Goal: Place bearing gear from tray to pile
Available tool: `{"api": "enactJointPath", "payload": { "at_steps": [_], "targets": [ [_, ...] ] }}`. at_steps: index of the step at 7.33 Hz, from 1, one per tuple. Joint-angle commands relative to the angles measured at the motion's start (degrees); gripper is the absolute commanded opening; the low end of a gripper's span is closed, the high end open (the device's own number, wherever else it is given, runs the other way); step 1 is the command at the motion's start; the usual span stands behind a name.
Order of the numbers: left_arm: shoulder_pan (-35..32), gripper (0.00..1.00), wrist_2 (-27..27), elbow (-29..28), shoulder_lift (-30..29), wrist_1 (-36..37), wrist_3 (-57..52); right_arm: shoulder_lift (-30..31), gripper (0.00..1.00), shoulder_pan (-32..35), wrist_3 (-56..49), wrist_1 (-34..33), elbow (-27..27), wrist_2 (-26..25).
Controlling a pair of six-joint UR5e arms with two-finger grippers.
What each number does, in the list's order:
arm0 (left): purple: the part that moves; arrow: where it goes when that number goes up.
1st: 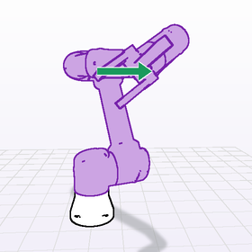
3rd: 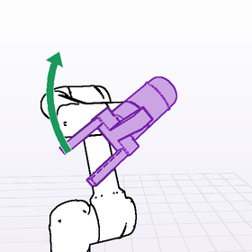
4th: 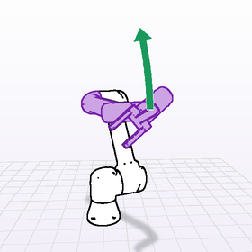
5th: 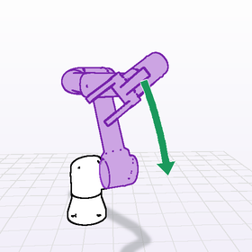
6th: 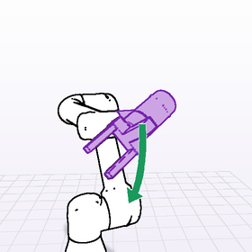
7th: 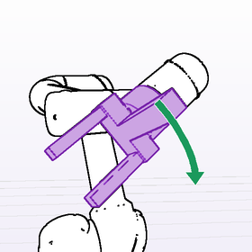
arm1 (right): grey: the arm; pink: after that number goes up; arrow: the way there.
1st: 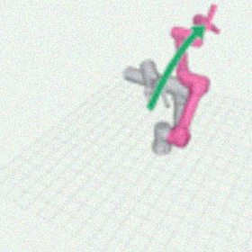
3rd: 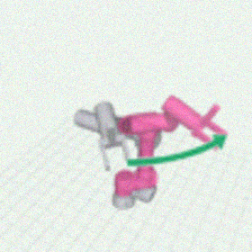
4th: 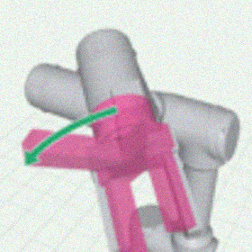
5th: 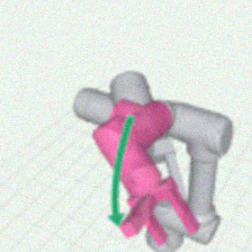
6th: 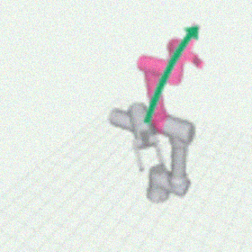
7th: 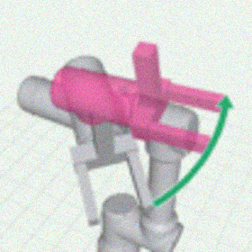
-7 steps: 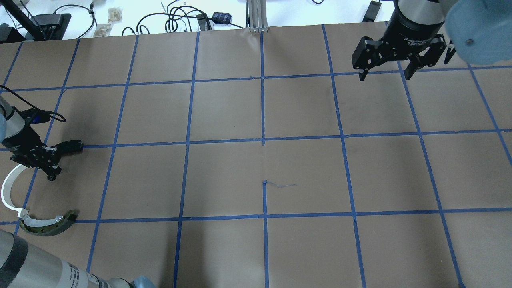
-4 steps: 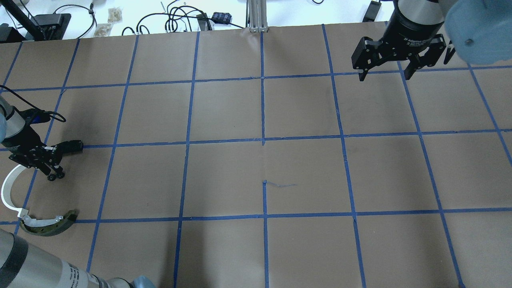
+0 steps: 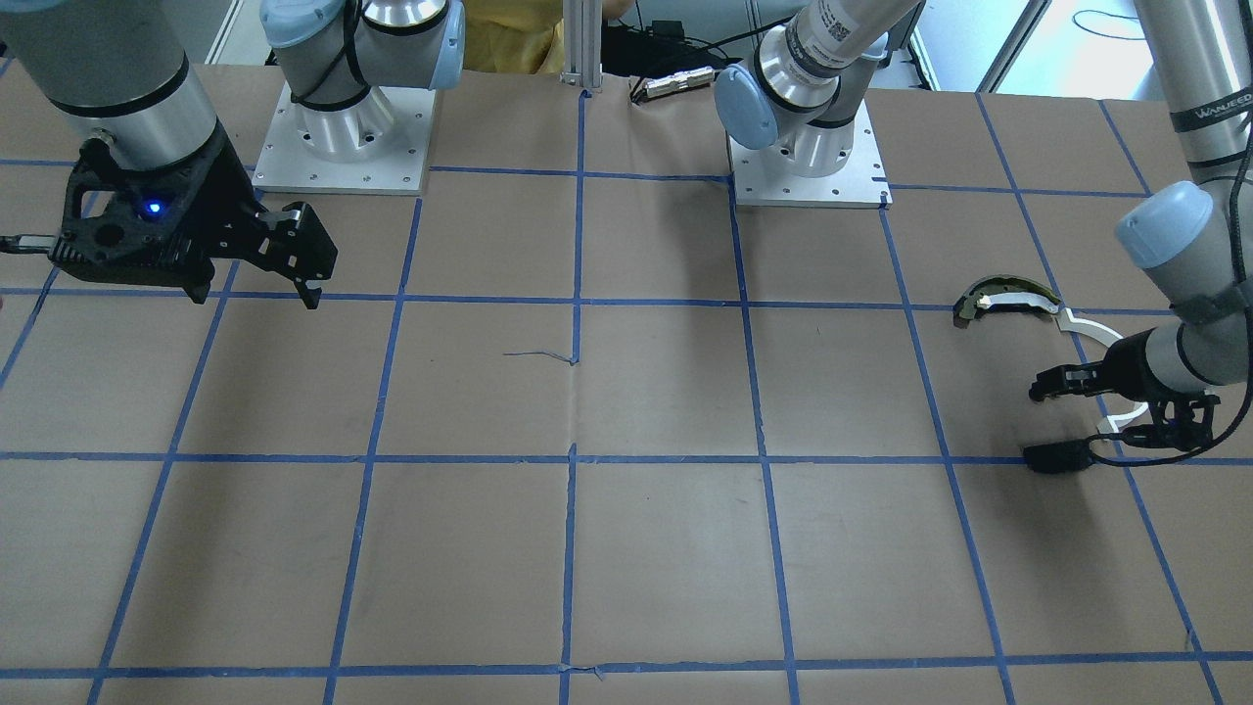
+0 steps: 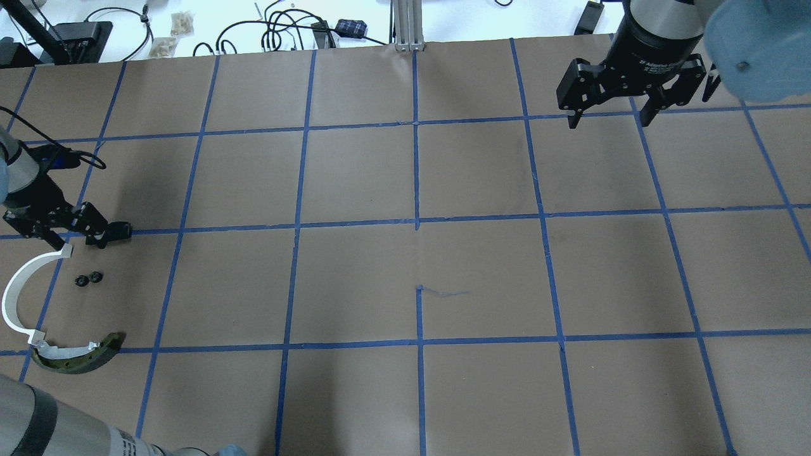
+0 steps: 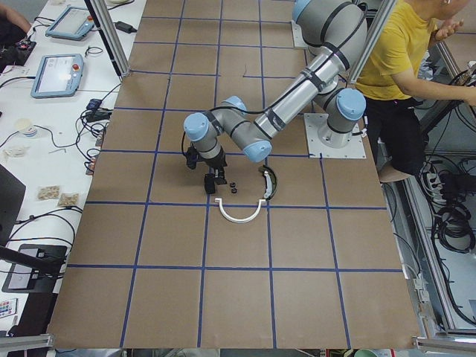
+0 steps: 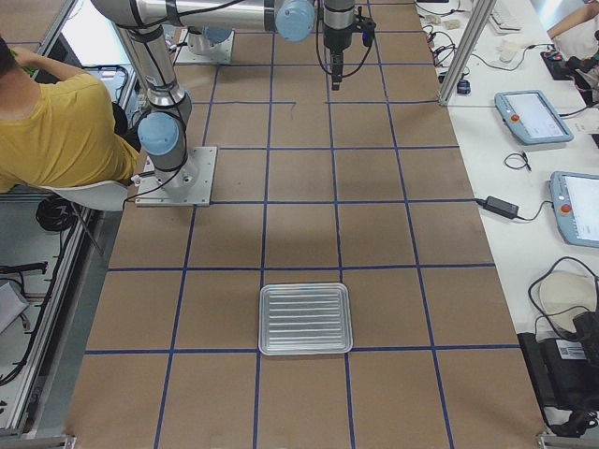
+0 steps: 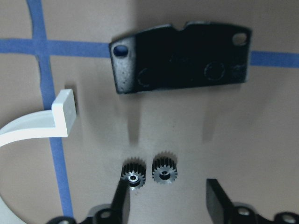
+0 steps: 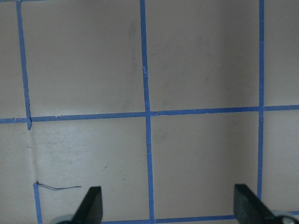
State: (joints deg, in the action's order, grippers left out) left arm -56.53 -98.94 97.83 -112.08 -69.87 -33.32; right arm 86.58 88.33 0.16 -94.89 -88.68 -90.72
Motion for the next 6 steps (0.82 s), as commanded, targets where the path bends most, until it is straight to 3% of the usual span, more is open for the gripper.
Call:
{"api": "enactJointPath", "payload": {
  "at_steps": [1,3,6],
  "targets": [
    [-9.52,1.0,0.85,-6.21,4.57,-7.16,8.03,0.08,1.0,0.0,-0.08,0.05,0.0,0.01],
    [-17.88,1.0,5.83,-9.41,10.01,-13.52,17.9,0.0,1.0,0.0,-0.08,0.05,0.0,0.01],
    [-28.78,1.0,5.51,-7.66,17.75,-14.85,24.35,0.0,1.0,0.0,-0.08,0.05,0.0,0.1]
  ]
}}
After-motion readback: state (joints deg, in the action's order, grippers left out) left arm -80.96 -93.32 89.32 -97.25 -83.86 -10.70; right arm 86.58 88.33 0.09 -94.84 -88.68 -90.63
